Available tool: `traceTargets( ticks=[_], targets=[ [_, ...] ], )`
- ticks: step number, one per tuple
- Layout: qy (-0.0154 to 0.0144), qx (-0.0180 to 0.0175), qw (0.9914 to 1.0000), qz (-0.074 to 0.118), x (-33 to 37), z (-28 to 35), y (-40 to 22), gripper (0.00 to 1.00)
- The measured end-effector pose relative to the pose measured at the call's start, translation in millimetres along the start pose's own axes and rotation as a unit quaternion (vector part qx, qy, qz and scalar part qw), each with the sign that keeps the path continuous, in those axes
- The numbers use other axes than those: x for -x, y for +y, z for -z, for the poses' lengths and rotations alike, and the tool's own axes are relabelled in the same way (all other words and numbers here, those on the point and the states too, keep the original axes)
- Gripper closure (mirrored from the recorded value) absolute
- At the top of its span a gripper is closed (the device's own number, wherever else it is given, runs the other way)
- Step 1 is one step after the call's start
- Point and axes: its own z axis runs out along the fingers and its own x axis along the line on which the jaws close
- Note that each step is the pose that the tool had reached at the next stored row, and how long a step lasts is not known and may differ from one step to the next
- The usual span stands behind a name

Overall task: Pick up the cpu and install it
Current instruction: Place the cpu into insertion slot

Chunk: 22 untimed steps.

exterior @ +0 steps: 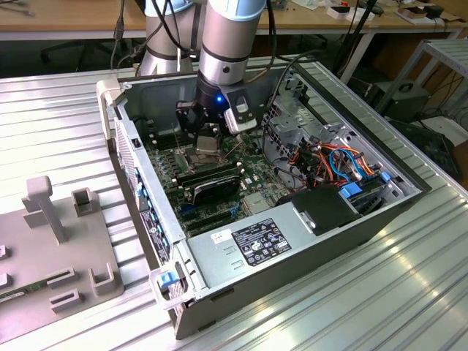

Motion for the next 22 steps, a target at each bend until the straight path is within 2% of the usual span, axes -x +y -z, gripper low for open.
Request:
traceTargets(
  ticks=[3, 7, 10, 13, 16, 19, 21, 22],
  targets=[
    [-0.0019, -0.0001, 0.99944, -0.033, 0.0, -0.2, 0.0, 0.45],
    [-0.0042, -0.0002, 0.99742, -0.072, 0.0, -0.5, 0.0, 0.45],
    [-0.0057, -0.0003, 0.99521, -0.098, 0.0, -0.6, 0.0, 0.45],
    [-0.0072, -0.0004, 0.99226, -0.124, 0.0, -0.8, 0.0, 0.45],
    [-0.0087, -0.0004, 0.98851, -0.151, 0.0, -1.0, -0.1, 0.45],
    [-0.0102, -0.0005, 0.9843, -0.176, 0.0, -1.1, -0.1, 0.45],
    [-0.0119, -0.0007, 0.97853, -0.206, 0.0, -1.2, -0.1, 0.45],
    [-0.0125, -0.0007, 0.97651, -0.215, 0.0, -1.3, -0.1, 0.45]
  ],
)
